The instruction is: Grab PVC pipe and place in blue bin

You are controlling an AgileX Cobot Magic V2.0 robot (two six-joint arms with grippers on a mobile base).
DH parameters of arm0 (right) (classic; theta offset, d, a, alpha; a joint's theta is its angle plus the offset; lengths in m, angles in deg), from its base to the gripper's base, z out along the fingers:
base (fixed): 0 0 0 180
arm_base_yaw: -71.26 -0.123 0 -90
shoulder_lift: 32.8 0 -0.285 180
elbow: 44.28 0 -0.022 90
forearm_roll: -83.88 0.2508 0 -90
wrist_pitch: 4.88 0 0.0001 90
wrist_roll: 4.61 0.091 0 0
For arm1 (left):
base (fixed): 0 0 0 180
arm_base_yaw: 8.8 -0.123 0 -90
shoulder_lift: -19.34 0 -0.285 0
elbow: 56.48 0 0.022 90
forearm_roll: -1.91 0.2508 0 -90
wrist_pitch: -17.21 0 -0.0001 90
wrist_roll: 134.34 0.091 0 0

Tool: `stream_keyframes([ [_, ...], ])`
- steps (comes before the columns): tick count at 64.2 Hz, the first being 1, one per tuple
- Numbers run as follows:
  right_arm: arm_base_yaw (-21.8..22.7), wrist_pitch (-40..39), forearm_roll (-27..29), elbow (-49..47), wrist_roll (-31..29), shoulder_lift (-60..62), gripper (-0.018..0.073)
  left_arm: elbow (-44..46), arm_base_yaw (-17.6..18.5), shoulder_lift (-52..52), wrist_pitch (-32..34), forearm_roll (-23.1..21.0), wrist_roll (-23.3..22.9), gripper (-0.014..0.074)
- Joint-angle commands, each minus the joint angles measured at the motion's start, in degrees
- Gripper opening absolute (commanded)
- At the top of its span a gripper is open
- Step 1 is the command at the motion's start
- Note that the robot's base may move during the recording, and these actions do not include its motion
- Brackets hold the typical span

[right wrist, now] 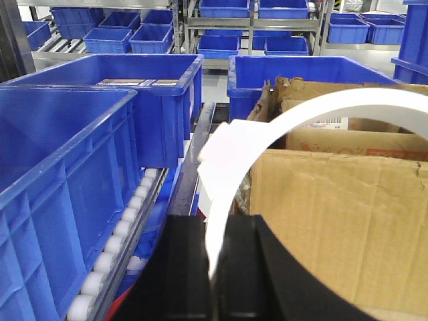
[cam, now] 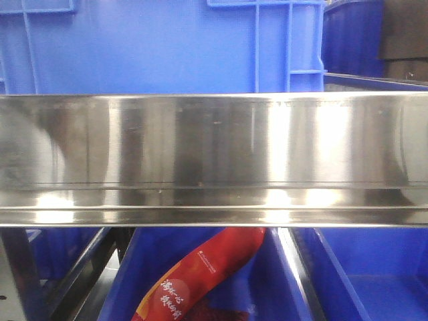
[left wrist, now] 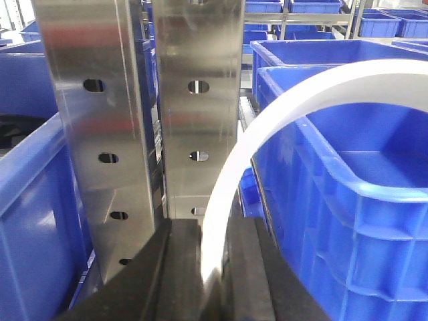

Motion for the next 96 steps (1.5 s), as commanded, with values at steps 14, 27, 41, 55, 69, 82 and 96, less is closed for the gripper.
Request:
stream_keyframes([
  [14,-0.05,-1.41,-0.18,-0.07,-0.36,0.31,-0.0168,-0.04,0.01,0.29,1.59,-0.23,-0.43,-0.0111],
  [27,-0.05,-1.41,-0.18,-0.07,-0.36,0.31,-0.0168,-0.04,0.01,0.29,1.78,-0.23,-0.43,-0.0111],
  [41,-0.05,-0.6,1.0,-0.07,-0.36,0.31,-0.0168,-0.04,0.01,0.29,5.8,-0.25,-0.33,-0.0111],
  [55,-0.05,-1.15,1.07,-0.07,-0.36,0.31,-0.0168,2.67,1.04,0.16,6.12,-0.25,0.07,-0.0111],
  [69,-0.05,-1.15,1.07,-0.07,-0.36,0.31,-0.0168,5.57,4.94,-2.15,5.93,-0.04,0.51,-0.0111],
  [82,-0.05,-1.16,2.32,-0.07,-0.36,0.31,-0.0168,10.84,9.12,-7.58,5.93,-0.04,1.44,-0.0111],
  [96,-0.05,-0.49,2.85,-0.07,-0.36,0.31,-0.0168,18.83,11.37,-14.63,5.93,-0.04,1.44,-0.0111],
])
